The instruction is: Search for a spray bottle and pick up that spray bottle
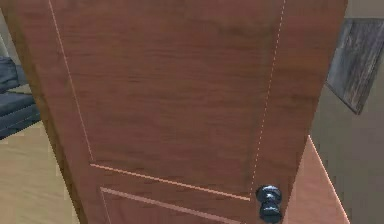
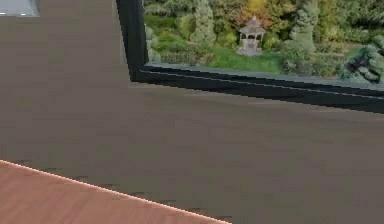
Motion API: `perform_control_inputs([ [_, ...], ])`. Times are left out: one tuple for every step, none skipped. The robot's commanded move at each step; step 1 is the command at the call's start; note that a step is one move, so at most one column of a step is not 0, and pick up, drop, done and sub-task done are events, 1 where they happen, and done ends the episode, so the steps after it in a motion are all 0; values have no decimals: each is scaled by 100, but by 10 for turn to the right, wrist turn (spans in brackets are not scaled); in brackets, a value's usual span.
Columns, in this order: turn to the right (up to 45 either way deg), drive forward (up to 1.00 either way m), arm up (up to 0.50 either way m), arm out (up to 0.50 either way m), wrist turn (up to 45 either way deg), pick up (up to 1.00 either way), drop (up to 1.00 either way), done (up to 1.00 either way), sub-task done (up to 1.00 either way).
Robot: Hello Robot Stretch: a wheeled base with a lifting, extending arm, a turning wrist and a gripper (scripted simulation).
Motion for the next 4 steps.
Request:
perform_control_inputs([
  [-30, 0, 0, 0, 0, 0, 0, 0, 0],
  [0, 10, 0, 0, 0, 0, 0, 0, 0],
  [450, 0, 0, 0, 0, 0, 0, 0, 0],
  [450, 0, 0, 0, 0, 0, 0, 0, 0],
])
